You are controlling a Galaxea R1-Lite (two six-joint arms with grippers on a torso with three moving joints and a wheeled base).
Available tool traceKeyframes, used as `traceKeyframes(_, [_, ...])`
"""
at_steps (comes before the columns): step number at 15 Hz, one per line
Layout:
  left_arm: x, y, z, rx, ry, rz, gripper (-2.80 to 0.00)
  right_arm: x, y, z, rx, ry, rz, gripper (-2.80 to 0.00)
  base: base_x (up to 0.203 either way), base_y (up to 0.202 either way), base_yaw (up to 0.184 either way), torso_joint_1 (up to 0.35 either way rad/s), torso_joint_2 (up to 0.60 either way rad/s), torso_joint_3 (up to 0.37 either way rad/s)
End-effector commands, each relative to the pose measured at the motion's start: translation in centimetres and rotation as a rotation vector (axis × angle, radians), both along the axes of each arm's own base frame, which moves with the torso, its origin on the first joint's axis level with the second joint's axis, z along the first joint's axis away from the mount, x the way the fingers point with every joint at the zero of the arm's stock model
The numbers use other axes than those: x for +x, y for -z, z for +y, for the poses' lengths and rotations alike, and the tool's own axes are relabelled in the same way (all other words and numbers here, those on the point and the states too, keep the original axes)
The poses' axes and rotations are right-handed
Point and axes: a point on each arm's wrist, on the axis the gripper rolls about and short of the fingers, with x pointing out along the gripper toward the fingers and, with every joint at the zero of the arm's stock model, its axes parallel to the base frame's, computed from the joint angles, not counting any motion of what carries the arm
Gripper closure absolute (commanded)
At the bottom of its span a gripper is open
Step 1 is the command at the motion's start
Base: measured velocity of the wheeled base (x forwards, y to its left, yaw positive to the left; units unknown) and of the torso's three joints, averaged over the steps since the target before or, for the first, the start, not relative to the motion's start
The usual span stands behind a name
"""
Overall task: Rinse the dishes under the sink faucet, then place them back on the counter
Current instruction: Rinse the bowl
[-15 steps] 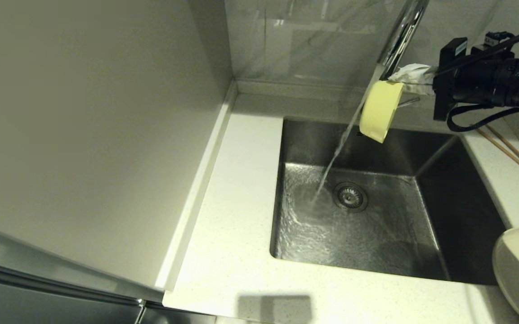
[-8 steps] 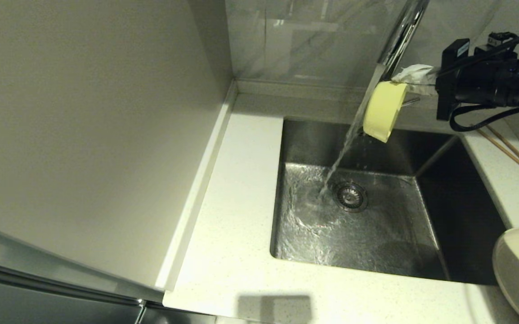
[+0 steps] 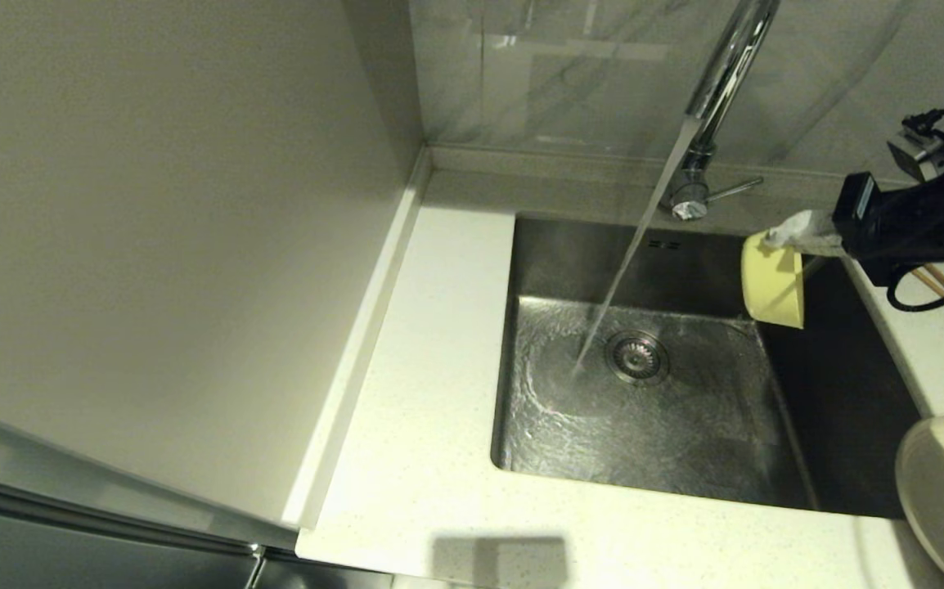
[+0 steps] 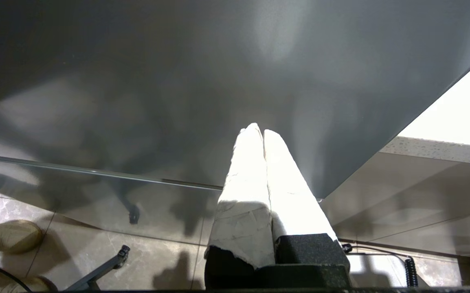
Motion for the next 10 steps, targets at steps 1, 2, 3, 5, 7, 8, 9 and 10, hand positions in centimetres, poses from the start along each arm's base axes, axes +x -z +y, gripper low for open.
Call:
traceKeyframes(1, [0.0,0.0,0.0,-0.001,-0.001,-0.002,0.0,-1.4,2.3,-1.5,-0.424,-0.158,-0.101,0.0,0.0,0.0,0.0,0.0,0.0,0.0])
traceKeyframes(2, [0.0,0.0,0.0,-0.001,-0.001,-0.002,0.0,-2.0,3.3,-1.9,-0.504,-0.209,-0.116,0.0,0.0,0.0,0.0,0.0,0.0,0.0])
traceKeyframes(3, [0.0,0.0,0.0,-0.001,-0.001,-0.002,0.0,-2.7,3.5,-2.3,-0.518,-0.237,-0.137,0.0,0.0,0.0,0.0,0.0,0.0,0.0])
traceKeyframes(5, [0.0,0.0,0.0,-0.001,-0.001,-0.002,0.0,-4.4,2.2,-2.2,-0.342,-0.296,-0.197,0.0,0.0,0.0,0.0,0.0,0.0,0.0])
traceKeyframes(7, [0.0,0.0,0.0,-0.001,-0.001,-0.002,0.0,-5.9,0.5,-1.7,-0.187,-0.439,-0.286,0.0,0.0,0.0,0.0,0.0,0.0,0.0])
traceKeyframes(8, [0.0,0.0,0.0,-0.001,-0.001,-0.002,0.0,-6.5,0.0,-1.2,-0.153,-0.491,-0.309,0.0,0.0,0.0,0.0,0.0,0.0,0.0])
traceKeyframes(9, [0.0,0.0,0.0,-0.001,-0.001,-0.002,0.0,-6.7,0.0,-0.2,-0.135,-0.537,-0.306,0.0,0.0,0.0,0.0,0.0,0.0,0.0])
traceKeyframes(10, [0.0,0.0,0.0,-0.001,-0.001,-0.002,0.0,-7.0,0.0,0.7,-0.118,-0.578,-0.293,0.0,0.0,0.0,0.0,0.0,0.0,0.0])
